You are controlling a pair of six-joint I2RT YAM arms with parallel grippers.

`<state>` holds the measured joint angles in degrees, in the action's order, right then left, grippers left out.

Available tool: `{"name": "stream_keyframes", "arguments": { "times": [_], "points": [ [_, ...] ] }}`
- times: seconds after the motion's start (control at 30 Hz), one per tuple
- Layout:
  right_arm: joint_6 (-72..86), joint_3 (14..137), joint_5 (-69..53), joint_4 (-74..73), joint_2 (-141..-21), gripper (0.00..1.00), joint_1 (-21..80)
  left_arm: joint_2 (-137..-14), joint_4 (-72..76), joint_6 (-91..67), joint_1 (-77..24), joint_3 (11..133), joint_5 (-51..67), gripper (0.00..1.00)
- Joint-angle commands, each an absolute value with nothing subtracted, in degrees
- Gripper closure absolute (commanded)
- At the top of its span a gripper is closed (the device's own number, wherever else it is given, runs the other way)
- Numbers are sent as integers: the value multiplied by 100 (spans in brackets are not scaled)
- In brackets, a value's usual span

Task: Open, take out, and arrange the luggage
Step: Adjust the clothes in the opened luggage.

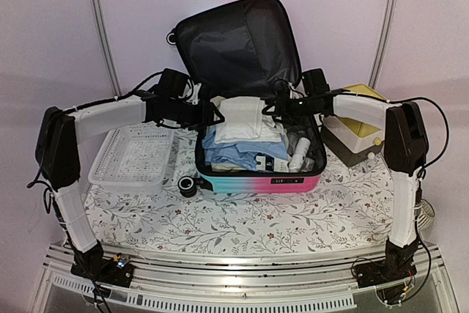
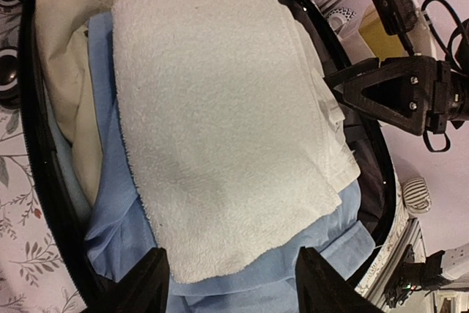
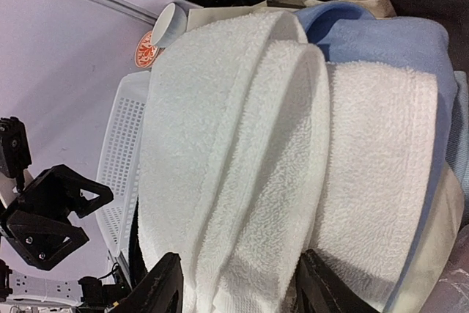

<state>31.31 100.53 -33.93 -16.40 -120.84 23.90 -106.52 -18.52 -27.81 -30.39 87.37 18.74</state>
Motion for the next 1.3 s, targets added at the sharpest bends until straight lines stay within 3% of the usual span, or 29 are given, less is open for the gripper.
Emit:
{"name": "stream_keyframes", "arguments": {
  "times": [0.0,0.63,0.77,0.97,1.1,1.27],
  "points": [
    [3301,9853,-3751,-1344,-12018,47,2524,-10649,-1932,-2707,-3138,8701,1915,39],
    [3633,9809,-4167,-928,-12067,52,2711,-10881,-1916,-2688,-3145,8777,2034,42],
    [3718,9874,-4074,-922,-12133,42,2712,-10932,-1916,-2689,-3162,8822,2056,42],
    [3962,10123,-3976,-917,-12374,44,2712,-10942,-1927,-2672,-3173,8837,2048,42],
    [4080,10205,-4012,-841,-12479,54,2708,-10927,-1962,-2661,-3173,8829,2015,42],
    [4170,10199,-3968,-809,-12390,88,2708,-10790,-2003,-2654,-3173,8808,1912,42]
  ]
}}
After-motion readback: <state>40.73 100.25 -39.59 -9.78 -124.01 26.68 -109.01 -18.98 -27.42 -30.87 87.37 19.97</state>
